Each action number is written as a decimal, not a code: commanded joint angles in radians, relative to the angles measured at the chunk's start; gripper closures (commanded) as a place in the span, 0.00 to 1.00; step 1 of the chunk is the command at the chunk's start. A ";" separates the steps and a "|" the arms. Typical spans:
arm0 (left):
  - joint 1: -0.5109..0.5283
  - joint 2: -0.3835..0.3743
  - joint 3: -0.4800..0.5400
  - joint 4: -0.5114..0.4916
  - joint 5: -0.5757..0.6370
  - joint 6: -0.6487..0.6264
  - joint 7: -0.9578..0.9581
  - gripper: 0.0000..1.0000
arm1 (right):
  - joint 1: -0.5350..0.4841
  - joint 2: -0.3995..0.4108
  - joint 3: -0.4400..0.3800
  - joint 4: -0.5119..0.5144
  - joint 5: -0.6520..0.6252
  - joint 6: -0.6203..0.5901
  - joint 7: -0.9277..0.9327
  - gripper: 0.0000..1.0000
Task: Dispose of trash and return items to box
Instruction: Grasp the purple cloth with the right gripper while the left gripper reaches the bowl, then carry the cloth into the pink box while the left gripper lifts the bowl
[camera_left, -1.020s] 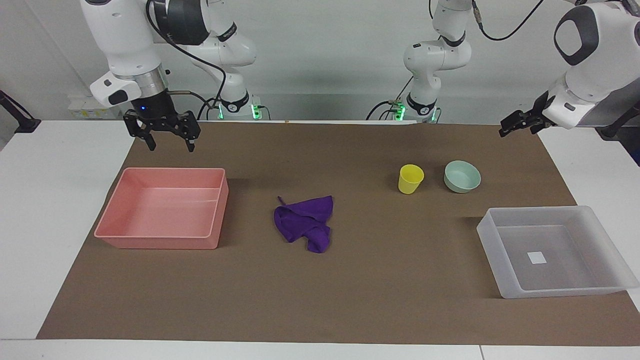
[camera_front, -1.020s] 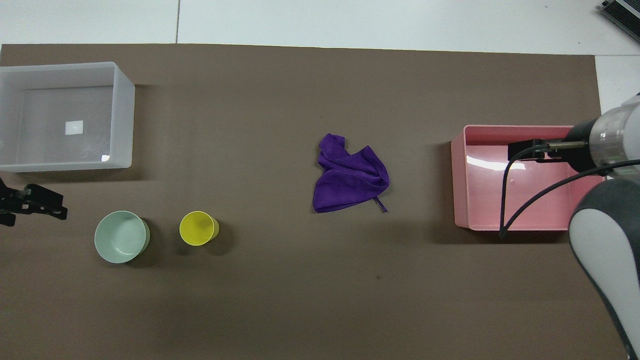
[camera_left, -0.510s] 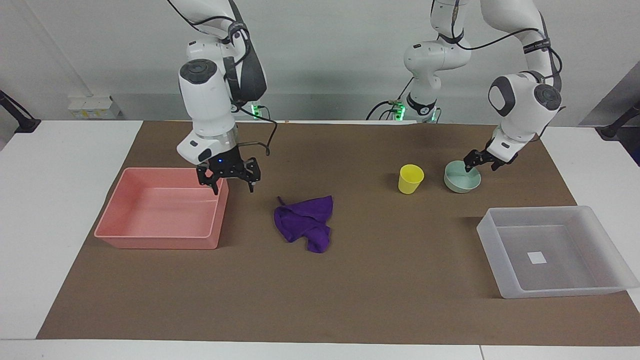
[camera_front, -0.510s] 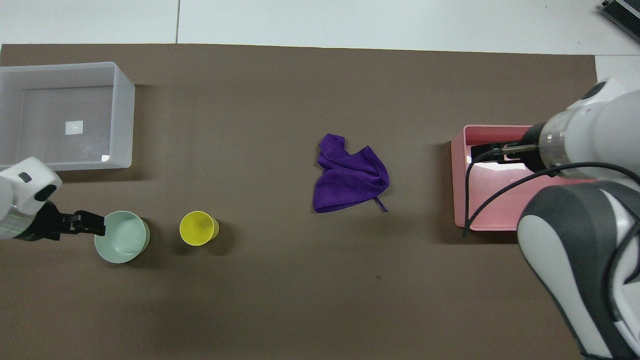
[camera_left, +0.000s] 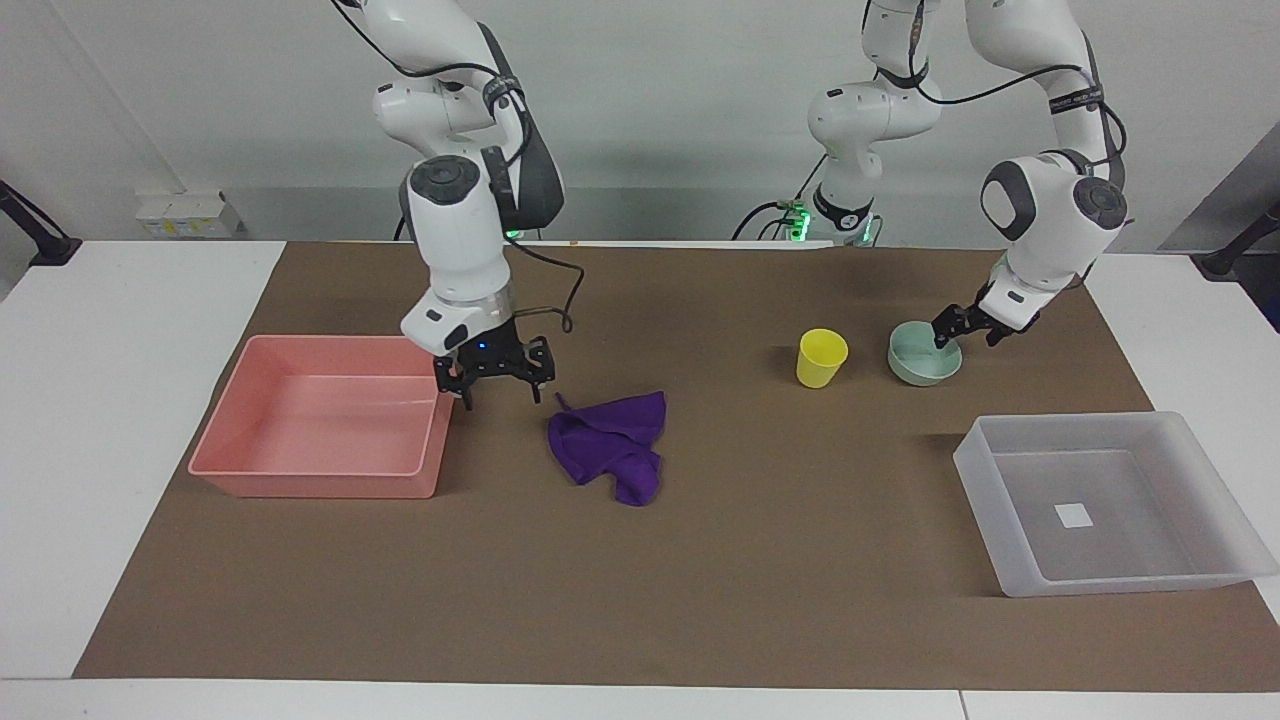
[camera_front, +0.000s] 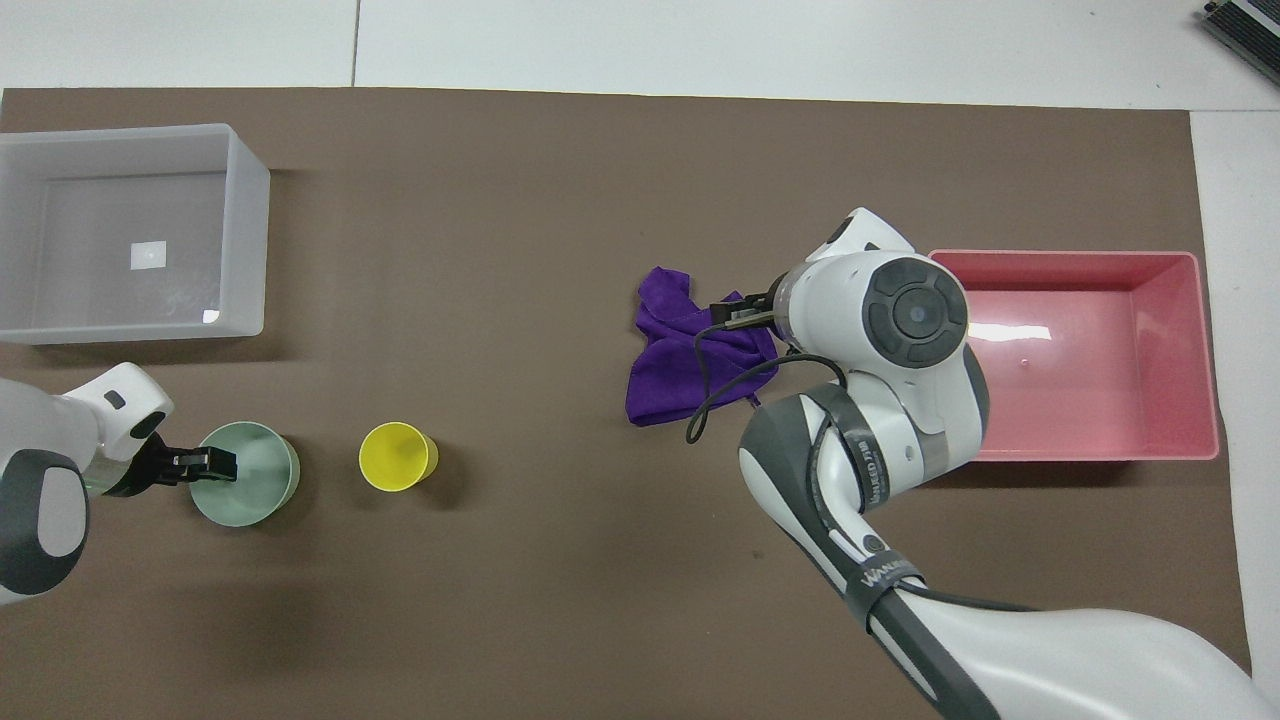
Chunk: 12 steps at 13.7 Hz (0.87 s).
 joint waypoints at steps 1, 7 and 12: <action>-0.004 0.046 0.004 0.028 -0.027 0.010 0.000 1.00 | 0.049 0.083 -0.002 0.020 0.005 0.087 0.065 0.00; -0.004 0.052 0.004 0.251 -0.029 -0.234 0.002 1.00 | 0.099 0.124 -0.002 0.011 -0.014 0.107 0.130 0.26; 0.013 0.049 0.006 0.506 -0.027 -0.512 0.011 1.00 | 0.100 0.121 -0.005 0.012 -0.014 0.049 0.137 1.00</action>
